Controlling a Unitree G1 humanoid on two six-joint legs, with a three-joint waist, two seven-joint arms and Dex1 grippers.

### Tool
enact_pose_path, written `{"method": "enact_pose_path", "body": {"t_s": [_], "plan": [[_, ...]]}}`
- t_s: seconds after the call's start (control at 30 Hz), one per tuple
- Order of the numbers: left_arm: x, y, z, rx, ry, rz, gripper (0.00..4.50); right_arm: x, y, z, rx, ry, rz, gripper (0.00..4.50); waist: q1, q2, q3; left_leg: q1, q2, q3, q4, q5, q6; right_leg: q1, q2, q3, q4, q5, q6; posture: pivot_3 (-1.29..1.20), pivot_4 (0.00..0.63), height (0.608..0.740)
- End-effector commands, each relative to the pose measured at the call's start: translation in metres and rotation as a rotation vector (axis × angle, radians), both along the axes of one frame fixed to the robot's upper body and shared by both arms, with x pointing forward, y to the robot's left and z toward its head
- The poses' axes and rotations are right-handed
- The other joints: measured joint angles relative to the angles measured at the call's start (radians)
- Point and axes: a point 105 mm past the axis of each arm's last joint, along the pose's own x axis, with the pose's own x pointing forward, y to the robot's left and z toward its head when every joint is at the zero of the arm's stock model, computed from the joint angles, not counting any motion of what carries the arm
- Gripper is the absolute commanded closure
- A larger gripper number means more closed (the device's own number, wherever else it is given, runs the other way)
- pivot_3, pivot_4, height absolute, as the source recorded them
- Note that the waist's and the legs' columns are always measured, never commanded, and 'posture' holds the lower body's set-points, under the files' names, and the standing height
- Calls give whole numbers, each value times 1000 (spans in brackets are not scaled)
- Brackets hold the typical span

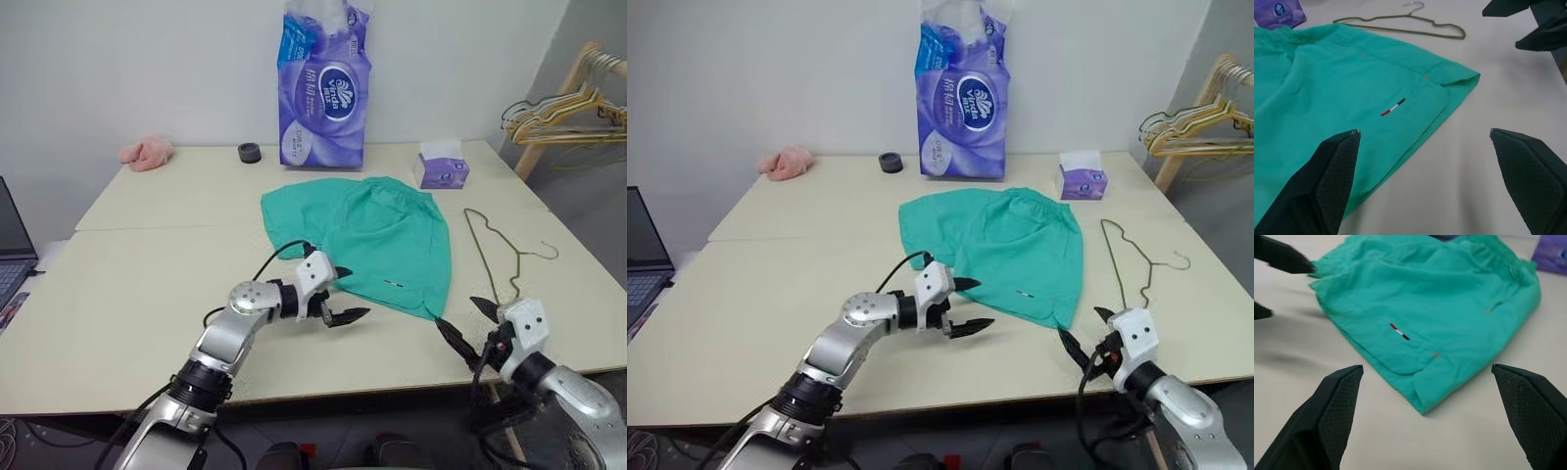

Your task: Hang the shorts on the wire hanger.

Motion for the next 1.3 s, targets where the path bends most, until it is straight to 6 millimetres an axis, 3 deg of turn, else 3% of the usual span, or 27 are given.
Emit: {"method": "enact_pose_path", "body": {"t_s": [0.03,0.1,0.23,0.47,0.8,1.07,1.27,1.3], "plan": [[-5,-9,15,-44,-24,-54,14,6,1,13,-25,-49,23,0,-2,1,0,0,-1,1,0,0,0,0,0,0,0,0,0,-145,21,740],[-13,-16,10,-41,-6,-87,14,1,4,15,-44,-50,76,0,-3,1,0,0,-2,2,1,0,0,0,0,1,0,0,2,-152,24,740],[-30,-43,-4,6,14,-202,14,-29,19,22,-105,-34,287,0,-5,1,0,0,-4,3,2,-1,1,2,-2,2,-2,0,6,-173,29,740],[-11,-86,-17,85,-42,-188,14,-61,33,29,-115,37,430,0,-25,-1,1,3,-4,3,4,-1,1,5,0,2,-1,1,7,-206,31,740],[2,-105,-43,191,1,-153,14,-55,37,40,-130,-7,416,0,-66,-5,4,3,-3,3,2,-1,1,5,0,2,-2,1,8,-227,31,740],[26,-108,-53,233,-40,-5,14,-29,8,55,-192,-94,275,0,-62,-6,5,3,-4,3,3,-1,2,7,-1,2,-8,4,13,-228,32,740],[32,-104,-60,245,-26,40,14,-28,-10,74,-194,-95,262,0,-63,-6,4,2,-4,5,3,-3,4,8,-1,2,-11,5,14,-231,35,740],[33,-104,-60,243,-26,45,190,-28,-11,77,-192,-92,265,0,-63,-5,4,2,-4,5,3,-3,4,8,-1,2,-11,5,14,-231,35,740]]}}
